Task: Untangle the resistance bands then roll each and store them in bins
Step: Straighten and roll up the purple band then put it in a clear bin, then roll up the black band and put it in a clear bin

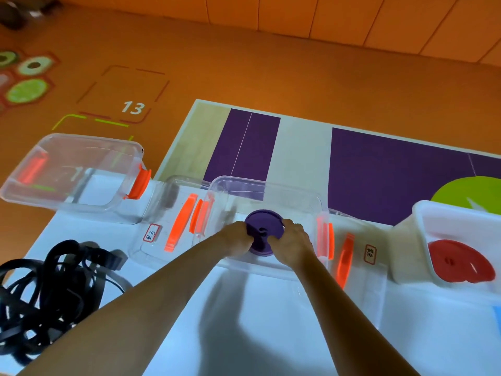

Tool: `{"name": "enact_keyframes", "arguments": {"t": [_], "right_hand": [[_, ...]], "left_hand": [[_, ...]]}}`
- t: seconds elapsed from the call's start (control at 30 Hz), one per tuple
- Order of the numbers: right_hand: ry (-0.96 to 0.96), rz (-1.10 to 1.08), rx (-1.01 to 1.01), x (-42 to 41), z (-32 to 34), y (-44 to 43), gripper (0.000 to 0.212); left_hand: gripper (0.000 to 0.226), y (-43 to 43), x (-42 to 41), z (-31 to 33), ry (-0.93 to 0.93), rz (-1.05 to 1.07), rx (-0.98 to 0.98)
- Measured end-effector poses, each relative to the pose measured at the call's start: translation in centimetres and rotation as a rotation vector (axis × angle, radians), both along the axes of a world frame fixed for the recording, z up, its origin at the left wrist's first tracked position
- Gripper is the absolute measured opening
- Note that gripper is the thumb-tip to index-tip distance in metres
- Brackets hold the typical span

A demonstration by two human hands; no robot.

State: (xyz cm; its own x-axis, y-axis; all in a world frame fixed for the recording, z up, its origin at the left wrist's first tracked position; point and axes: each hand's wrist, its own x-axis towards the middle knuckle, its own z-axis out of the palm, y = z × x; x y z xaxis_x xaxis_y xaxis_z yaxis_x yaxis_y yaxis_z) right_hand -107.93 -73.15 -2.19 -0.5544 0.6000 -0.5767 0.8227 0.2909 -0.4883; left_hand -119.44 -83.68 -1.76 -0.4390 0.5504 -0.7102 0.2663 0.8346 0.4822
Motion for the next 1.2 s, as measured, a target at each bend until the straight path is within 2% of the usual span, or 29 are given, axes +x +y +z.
{"name": "enact_keyframes", "arguments": {"t": [0.3, 0.5, 0.7, 0.87, 1.0, 1.2], "right_hand": [[0.135, 0.059, 0.162, 3.0, 2.6, -2.0, 0.056], [0.356, 0.094, 0.352, 7.5, 4.1, -6.9, 0.045], [0.419, 0.149, 0.411, 10.1, 5.3, -11.8, 0.045], [0.42, 0.231, 0.333, 10.2, 5.9, -15.5, 0.048], [0.402, 0.369, 0.277, 8.3, 5.9, -18.4, 0.04], [0.411, 0.509, 0.223, 3.4, 6.4, -22.9, 0.037]], "left_hand": [[0.036, -3.7, 3.3, 2.6, 0.454, -0.278, 0.192], [0.033, -9.6, 8.3, 5.0, 0.721, -0.294, 0.388], [0.031, -15.3, 12.5, 5.5, 0.784, -0.27, 0.427], [0.029, -21.0, 14.4, 5.7, 0.782, -0.151, 0.387], [0.034, -26.4, 14.2, 6.0, 0.756, -0.073, 0.301], [0.03, -33.2, 11.0, 5.5, 0.722, 0.058, 0.196]]}}
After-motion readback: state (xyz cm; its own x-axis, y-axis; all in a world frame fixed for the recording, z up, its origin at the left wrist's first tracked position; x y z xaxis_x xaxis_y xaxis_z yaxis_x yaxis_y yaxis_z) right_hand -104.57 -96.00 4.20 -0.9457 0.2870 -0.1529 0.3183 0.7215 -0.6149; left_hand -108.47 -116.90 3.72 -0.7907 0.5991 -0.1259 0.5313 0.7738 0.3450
